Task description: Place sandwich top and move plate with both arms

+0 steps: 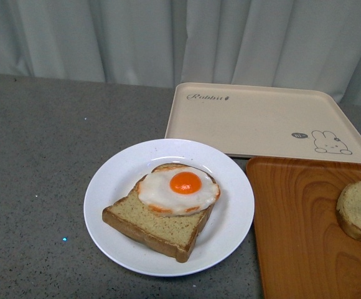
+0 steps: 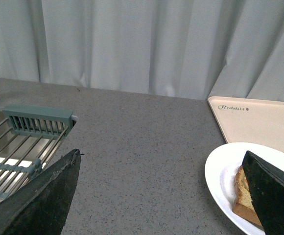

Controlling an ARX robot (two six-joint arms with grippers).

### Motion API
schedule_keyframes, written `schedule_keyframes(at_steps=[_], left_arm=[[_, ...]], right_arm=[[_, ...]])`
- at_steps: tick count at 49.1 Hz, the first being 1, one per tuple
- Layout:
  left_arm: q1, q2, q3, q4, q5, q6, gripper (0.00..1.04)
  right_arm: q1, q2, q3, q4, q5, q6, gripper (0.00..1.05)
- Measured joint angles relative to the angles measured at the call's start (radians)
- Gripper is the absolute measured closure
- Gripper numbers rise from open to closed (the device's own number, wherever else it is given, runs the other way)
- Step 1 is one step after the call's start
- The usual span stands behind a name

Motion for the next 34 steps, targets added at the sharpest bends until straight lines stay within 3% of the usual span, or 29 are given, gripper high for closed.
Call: schedule_keyframes(at_steps=[5,12,34], left_arm=[[0.000,0.000,0.000,0.000,0.000,0.000,0.06],[0.000,0.000,0.000,0.000,0.000,0.000,0.06],[0.000,0.000,0.000,0.000,0.000,0.000,0.06]], right_arm=[[0.019,-0.077,0.022,-0.009,-0.010,0.025,1.01],[0.085,-0.177,0.088,0.027,-0.040,0.084,1.01],[0.499,-0.042,0.237,0.197,-0.065,0.220,1.01]])
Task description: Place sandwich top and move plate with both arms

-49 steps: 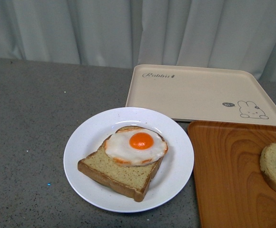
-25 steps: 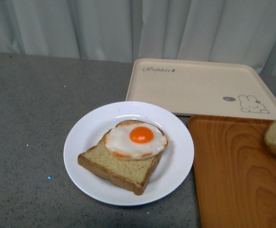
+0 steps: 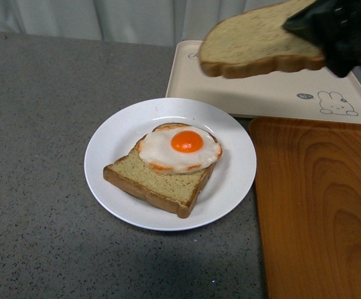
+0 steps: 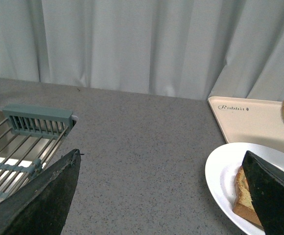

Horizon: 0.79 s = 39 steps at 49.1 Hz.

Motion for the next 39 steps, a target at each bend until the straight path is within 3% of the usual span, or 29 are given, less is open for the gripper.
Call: schedule_keyframes(at_steps=[13,31,33,39], left_arm=[[0.000,0.000,0.000,0.000,0.000,0.000,0.06],[0.000,0.000,0.000,0.000,0.000,0.000,0.06],[0.000,0.000,0.000,0.000,0.000,0.000,0.06],[0.000,0.000,0.000,0.000,0.000,0.000,0.06]], right_arm=[[0.179,0.207,0.085,0.043,-0.010,0.021,1.01],[0.215,0.290,0.068,0.054,0.005,0.021,1.01],[0.215,0.291,0.064,0.053,0.009,0.016,0.98],[0.212,0.293,0.059,0.044,0.021,-0.003,0.72]])
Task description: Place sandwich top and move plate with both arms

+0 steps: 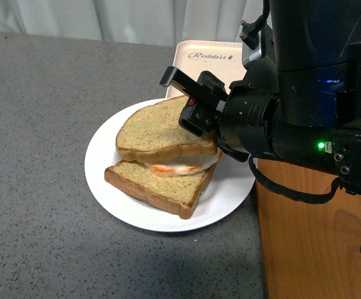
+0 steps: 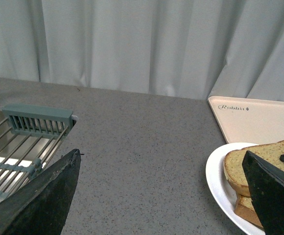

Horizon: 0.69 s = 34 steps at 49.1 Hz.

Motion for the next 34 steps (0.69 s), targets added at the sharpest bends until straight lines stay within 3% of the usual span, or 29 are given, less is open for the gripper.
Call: schedule_keyframes(at_steps=[3,18,26,30,34], left_arm=[[0.000,0.000,0.000,0.000,0.000,0.000,0.06],[0.000,0.000,0.000,0.000,0.000,0.000,0.06],[0.000,0.000,0.000,0.000,0.000,0.000,0.06],[0.000,0.000,0.000,0.000,0.000,0.000,0.06],[0.000,0.000,0.000,0.000,0.000,0.000,0.06]], right_arm=[[-0.005,0.002,-0.004,-0.011,0.018,-0.019,0.58],[-0.091,-0.053,-0.019,-0.078,0.130,-0.125,0.08],[-0.144,-0.134,-0.043,-0.091,0.146,-0.162,0.09],[-0.163,-0.135,-0.136,0.196,0.339,-0.332,0.20],[-0.220,-0.218,-0.290,0.437,0.386,-0.549,0.35]])
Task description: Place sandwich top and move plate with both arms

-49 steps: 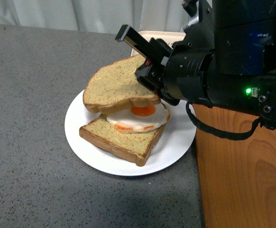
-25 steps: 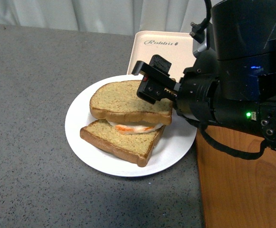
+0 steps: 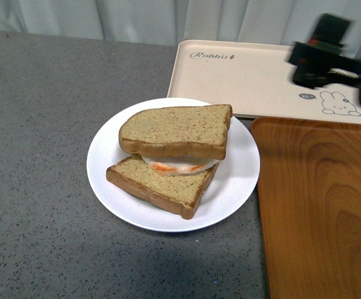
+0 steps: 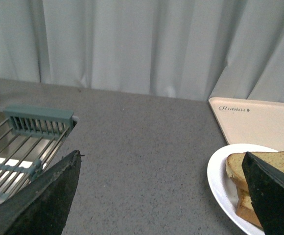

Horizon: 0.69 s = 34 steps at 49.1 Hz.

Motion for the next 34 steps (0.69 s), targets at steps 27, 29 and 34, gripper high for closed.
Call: schedule_keyframes(at_steps=[27,29,34], left_arm=[[0.000,-0.001,0.000,0.000,-0.002,0.000,0.06],[0.000,-0.001,0.000,0.000,-0.002,0.000,0.06],[0.000,-0.001,0.000,0.000,0.000,0.000,0.06]], right_arm=[[-0.308,-1.699,-0.482,-1.100,-0.267,-0.238,1.04],[-0.308,-1.737,-0.482,-1.114,-0.267,-0.237,1.04],[-0.308,-1.751,-0.482,-1.119,-0.267,-0.238,1.04]])
